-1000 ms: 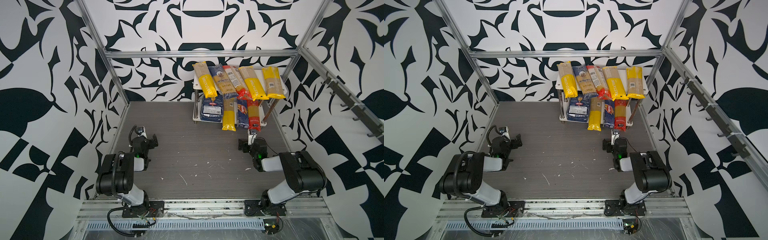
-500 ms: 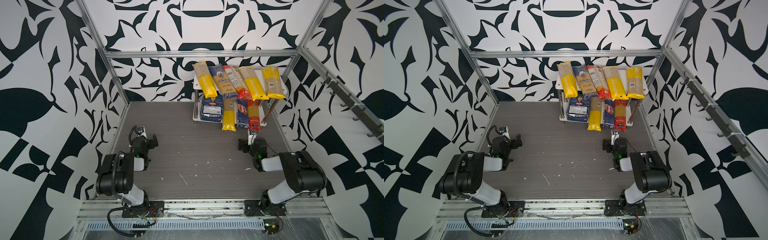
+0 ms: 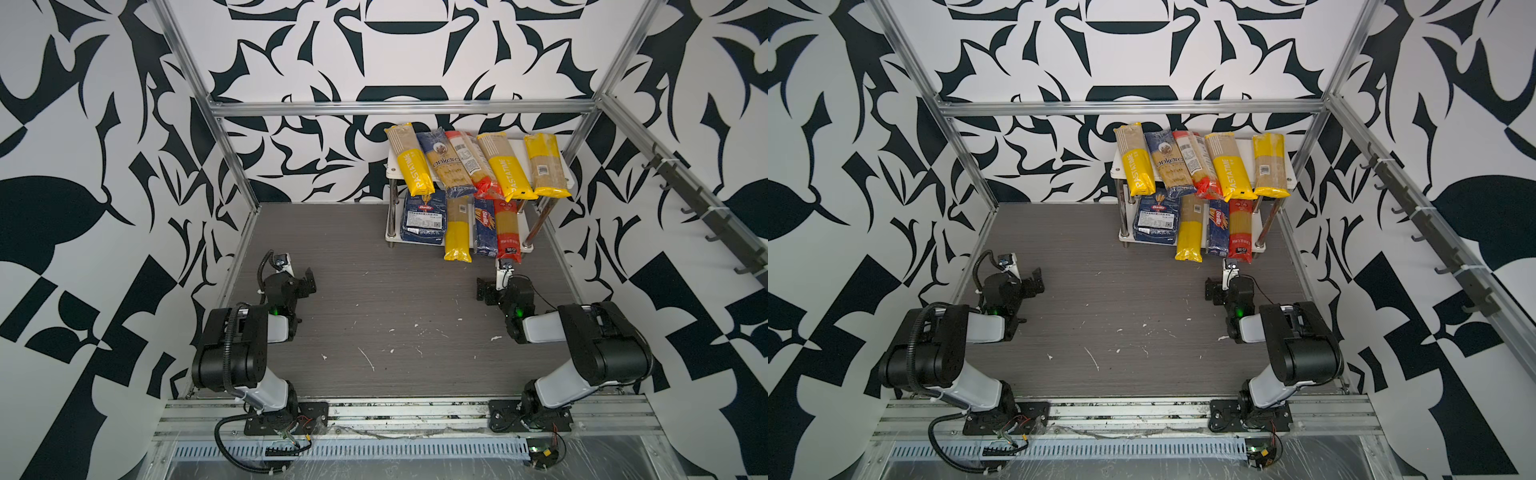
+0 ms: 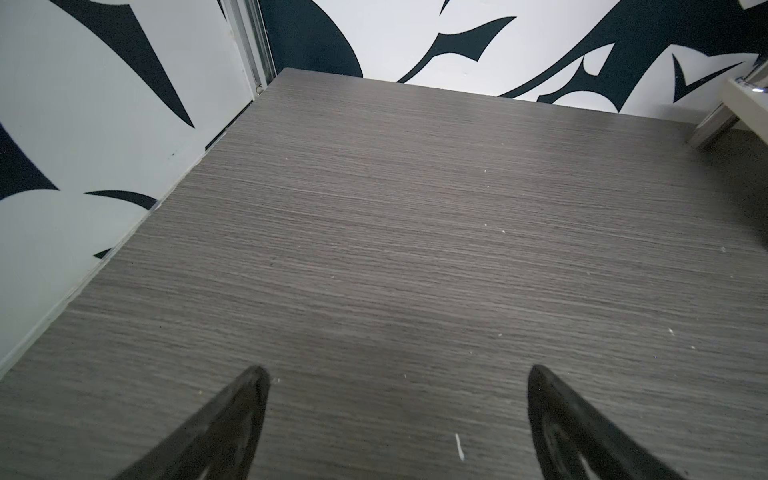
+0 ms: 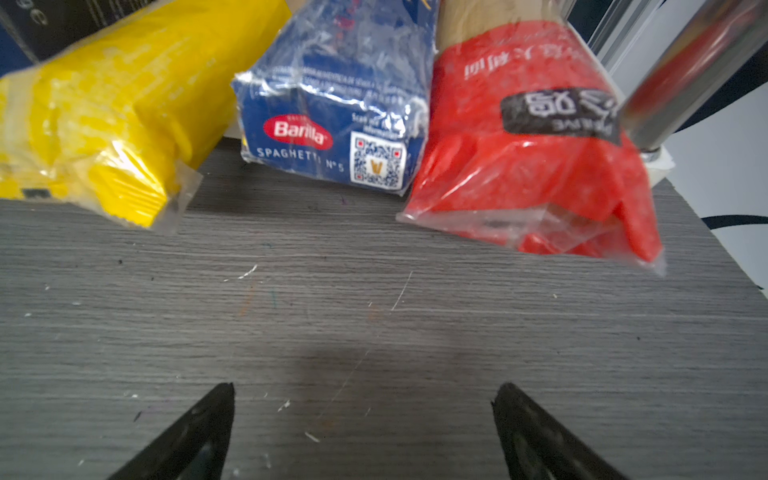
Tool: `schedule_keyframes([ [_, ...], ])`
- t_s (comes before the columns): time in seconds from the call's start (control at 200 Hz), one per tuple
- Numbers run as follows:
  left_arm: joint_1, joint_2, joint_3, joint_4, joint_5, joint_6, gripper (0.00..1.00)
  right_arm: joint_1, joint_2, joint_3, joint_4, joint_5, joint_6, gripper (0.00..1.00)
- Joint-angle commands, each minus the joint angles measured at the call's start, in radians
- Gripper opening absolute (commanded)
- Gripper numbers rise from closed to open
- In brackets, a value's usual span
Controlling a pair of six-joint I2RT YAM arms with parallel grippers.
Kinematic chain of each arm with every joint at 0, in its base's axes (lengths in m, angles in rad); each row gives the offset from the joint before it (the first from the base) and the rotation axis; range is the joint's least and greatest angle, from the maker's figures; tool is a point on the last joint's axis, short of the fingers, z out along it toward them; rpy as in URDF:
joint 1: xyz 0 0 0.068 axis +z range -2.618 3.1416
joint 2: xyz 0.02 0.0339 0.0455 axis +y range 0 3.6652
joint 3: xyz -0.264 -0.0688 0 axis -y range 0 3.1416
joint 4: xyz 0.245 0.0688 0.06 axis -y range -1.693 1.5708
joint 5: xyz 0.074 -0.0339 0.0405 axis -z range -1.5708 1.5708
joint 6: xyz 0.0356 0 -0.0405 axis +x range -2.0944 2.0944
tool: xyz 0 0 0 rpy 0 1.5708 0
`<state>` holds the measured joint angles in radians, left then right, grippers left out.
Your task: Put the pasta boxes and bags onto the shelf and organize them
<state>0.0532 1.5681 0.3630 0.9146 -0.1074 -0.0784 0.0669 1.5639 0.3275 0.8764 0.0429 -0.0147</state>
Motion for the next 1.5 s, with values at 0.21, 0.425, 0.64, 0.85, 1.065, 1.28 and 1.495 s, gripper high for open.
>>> schedule_keyframes([
  [0.21, 0.006, -0.008, 0.012, 0.007, 0.009, 0.002, 0.99, -0.002, -0.215, -0.029, -0.054, -0.041, 0.002, 1.0],
  [0.425, 0.005, -0.007, 0.013, 0.007, 0.01, 0.002, 0.99, -0.002, -0.244, -0.027, -0.074, -0.027, 0.011, 1.0],
  [0.64, 0.005, -0.007, 0.011, 0.007, 0.01, 0.002, 0.99, -0.001, -0.366, -0.029, -0.141, -0.004, -0.003, 1.0],
  [0.85, 0.005, -0.008, 0.012, 0.007, 0.009, 0.002, 0.99, 0.0, -0.221, -0.024, -0.045, 0.027, 0.01, 1.0],
  [1.065, 0.006, -0.008, 0.012, 0.007, 0.01, 0.002, 0.99, 0.0, -0.031, -0.023, 0.089, 0.075, 0.027, 1.0],
  [1.28, 0.006, -0.007, 0.014, 0.006, 0.009, 0.002, 0.99, 0.006, -0.005, 0.024, 0.05, 0.068, 0.014, 1.0],
  [1.495, 0.005, -0.007, 0.014, 0.007, 0.008, 0.002, 0.99, 0.006, -0.001, 0.034, 0.032, 0.066, 0.016, 1.0],
])
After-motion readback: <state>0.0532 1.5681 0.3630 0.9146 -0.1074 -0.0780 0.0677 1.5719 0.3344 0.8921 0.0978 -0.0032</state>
